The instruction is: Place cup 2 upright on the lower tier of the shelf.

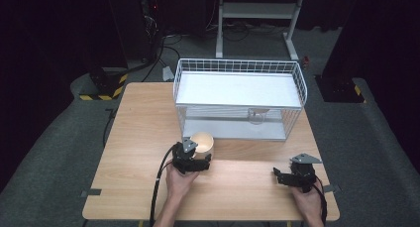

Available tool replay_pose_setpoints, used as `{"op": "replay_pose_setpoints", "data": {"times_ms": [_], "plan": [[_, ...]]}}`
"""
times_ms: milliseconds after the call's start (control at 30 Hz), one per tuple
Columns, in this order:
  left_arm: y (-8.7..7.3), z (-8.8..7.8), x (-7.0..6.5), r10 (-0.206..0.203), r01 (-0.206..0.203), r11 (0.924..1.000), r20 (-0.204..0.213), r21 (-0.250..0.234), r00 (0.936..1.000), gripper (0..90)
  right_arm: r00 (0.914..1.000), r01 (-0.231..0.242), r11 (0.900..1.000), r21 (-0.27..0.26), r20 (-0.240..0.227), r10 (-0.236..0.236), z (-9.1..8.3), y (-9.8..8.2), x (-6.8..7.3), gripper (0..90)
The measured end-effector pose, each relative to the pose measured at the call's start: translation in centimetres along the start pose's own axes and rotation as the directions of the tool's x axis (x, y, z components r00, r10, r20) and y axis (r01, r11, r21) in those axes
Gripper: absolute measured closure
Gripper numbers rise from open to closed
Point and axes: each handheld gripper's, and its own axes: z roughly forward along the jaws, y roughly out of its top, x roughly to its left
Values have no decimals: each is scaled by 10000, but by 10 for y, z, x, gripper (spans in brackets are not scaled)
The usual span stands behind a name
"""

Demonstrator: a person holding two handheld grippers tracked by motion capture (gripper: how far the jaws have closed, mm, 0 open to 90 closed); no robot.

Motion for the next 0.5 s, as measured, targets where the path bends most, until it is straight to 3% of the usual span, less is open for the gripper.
{"op": "replay_pose_setpoints", "data": {"times_ms": [500], "plan": [[1, 8, 0, -111, 109, 9998, -103, -166, 9999, 58, 10000, -1, 10000, 0, 1, 1, 0, 0, 0, 155]]}}
